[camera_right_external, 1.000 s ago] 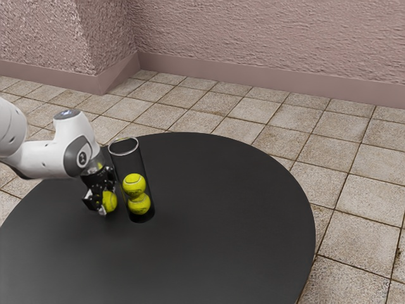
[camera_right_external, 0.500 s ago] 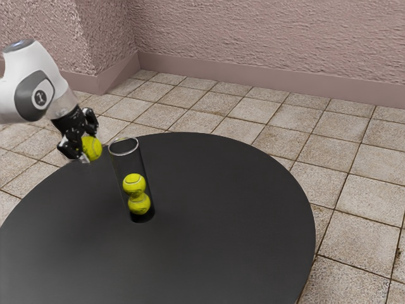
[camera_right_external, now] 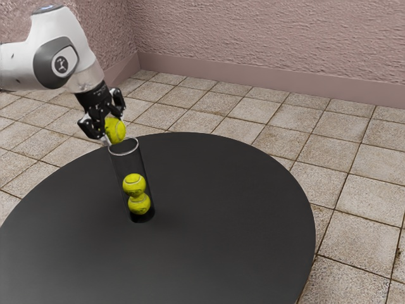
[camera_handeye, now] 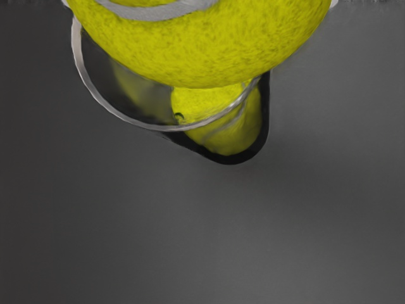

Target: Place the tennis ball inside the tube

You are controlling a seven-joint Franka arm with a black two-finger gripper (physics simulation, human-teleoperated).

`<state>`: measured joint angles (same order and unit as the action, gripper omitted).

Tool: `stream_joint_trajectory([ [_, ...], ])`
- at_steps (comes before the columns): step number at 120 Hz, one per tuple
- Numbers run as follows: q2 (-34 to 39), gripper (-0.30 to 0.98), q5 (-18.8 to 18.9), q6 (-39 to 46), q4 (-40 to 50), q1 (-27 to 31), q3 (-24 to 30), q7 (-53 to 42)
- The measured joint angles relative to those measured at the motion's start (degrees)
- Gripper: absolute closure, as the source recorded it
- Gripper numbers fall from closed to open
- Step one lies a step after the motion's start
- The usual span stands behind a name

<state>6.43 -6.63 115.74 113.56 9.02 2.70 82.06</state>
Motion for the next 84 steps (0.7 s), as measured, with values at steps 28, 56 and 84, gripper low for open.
stream_joint_trajectory([
  [28,-4.2,0.29,0.1,-0.5,-2.9,-0.3,0.7,0.0],
  [56,-4.3,0.11,0.1,0.9,-2.8,0.4,0.7,0.0],
  [84,-1.5,0.04,3.4,-0.4,-3.6,0.5,1.5,-4.9],
])
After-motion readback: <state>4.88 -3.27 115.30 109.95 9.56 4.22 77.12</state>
